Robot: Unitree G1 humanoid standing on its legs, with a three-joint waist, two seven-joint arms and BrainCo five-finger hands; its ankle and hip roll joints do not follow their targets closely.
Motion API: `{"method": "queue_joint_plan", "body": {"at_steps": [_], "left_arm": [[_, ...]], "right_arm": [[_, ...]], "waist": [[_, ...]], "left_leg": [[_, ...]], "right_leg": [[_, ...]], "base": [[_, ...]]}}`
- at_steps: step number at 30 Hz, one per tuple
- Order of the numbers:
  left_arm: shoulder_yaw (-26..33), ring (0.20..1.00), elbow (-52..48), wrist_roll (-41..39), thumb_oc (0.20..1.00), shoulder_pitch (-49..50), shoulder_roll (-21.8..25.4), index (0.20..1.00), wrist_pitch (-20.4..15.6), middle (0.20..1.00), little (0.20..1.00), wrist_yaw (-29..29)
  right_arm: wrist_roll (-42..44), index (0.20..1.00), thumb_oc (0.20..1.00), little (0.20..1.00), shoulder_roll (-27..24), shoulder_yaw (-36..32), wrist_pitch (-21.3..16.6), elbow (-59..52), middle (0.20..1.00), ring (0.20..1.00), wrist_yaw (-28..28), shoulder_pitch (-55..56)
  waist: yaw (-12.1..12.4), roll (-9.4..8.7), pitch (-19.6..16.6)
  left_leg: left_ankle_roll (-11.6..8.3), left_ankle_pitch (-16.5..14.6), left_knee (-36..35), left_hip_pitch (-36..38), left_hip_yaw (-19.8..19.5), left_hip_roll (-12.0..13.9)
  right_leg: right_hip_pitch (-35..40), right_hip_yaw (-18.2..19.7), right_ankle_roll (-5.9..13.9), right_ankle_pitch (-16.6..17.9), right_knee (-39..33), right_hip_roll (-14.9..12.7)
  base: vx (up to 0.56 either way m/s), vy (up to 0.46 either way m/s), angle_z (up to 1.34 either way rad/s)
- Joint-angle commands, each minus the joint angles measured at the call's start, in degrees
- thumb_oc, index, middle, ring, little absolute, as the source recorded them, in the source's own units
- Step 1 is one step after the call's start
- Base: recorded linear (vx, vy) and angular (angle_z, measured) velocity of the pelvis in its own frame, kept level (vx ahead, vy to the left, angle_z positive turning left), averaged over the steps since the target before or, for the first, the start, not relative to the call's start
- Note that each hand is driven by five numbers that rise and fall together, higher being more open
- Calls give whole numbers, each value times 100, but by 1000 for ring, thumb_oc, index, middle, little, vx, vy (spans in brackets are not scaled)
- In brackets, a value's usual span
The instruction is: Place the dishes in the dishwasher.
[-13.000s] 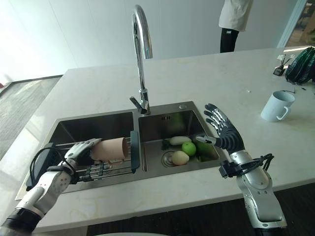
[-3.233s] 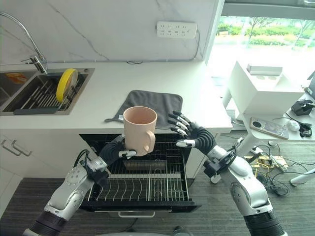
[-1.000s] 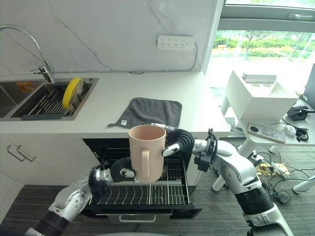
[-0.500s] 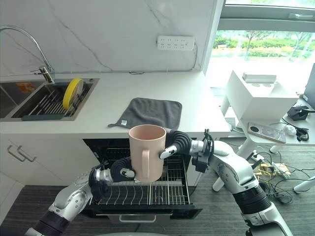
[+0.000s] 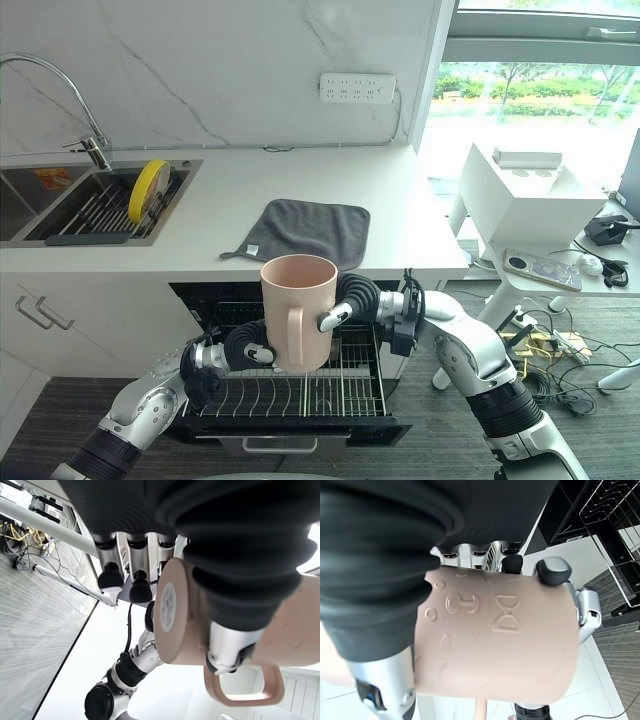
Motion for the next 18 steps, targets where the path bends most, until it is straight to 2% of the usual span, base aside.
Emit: {"method": "queue_joint_plan", "body": {"at_steps": [1, 15, 16, 17, 18], "left_arm": [[-117, 200, 91, 65, 200, -528, 55, 200, -272, 200, 200, -28], [-132, 200, 96, 127, 200, -525, 25, 200, -238, 200, 200, -24], [-129, 200, 117, 128, 200, -516, 26, 200, -257, 200, 200, -41], [-124, 200, 123, 130, 200, -514, 19, 200, -257, 200, 200, -43], [-114, 200, 131, 151, 200, -489, 5, 200, -267, 200, 200, -67]], "right_arm": [[408, 1000, 1000, 1000, 290, -78, -179, -443, 1000, 1000, 90, -559], [520, 1000, 1000, 1000, 422, -141, -255, -464, 1000, 1000, -15, -635], [508, 906, 906, 906, 447, -124, -305, -469, 906, 906, -19, -650], [525, 536, 536, 536, 445, -132, -325, -468, 536, 536, -17, -655], [576, 200, 200, 200, 471, -136, -396, -505, 200, 200, -26, -650]], "waist": [[163, -137, -41], [166, -115, -53], [169, -111, -57], [170, -109, -58], [173, -110, -53]], "left_leg": [[-114, -416, 4, 237, -241, 138], [-109, -423, 4, 246, -234, 135], [-106, -424, 4, 243, -236, 130], [-106, -423, 4, 238, -239, 129], [-105, -426, 4, 244, -235, 133]], "right_leg": [[-54, -193, 222, 20, 103, -91], [-51, -200, 226, 19, 111, -96], [-56, -199, 224, 15, 118, -96], [-59, -196, 224, 14, 116, -96], [-59, -200, 223, 15, 120, -98]], "base": [[0, 0, 0], [0, 0, 0], [0, 0, 0], [0, 0, 0], [0, 0, 0]]}}
